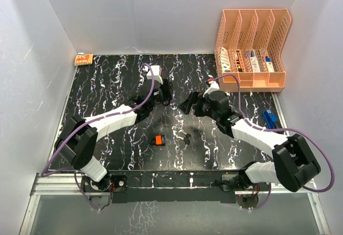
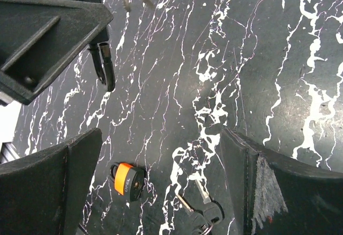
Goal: Unlock with the key
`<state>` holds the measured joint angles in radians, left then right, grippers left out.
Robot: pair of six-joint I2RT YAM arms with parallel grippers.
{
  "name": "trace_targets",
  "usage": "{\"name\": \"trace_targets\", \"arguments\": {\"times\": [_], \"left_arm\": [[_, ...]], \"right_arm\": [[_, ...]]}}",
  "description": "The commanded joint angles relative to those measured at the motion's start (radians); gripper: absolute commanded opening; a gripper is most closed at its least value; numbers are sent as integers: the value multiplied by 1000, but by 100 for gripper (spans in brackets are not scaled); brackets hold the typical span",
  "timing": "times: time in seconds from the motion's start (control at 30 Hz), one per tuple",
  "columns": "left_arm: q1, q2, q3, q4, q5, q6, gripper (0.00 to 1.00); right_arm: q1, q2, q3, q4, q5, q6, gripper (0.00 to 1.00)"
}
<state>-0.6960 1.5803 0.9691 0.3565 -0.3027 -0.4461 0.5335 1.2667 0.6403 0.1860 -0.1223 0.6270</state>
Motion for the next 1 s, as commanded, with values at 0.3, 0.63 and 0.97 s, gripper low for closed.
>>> {"name": "trace_targets", "arguments": {"times": [0.3,0.63,0.97], "left_arm": [[-3,-97,16,71,77,-56,0],[-3,-178,-42,80,117,-104,0],[-2,-252,-85,133,143,-157,0]], "right_arm": [[33,159,92,222,-62,18,92],[31,223,127,271,-62,28,92],[3,285,128,312,-83,37,93]]}}
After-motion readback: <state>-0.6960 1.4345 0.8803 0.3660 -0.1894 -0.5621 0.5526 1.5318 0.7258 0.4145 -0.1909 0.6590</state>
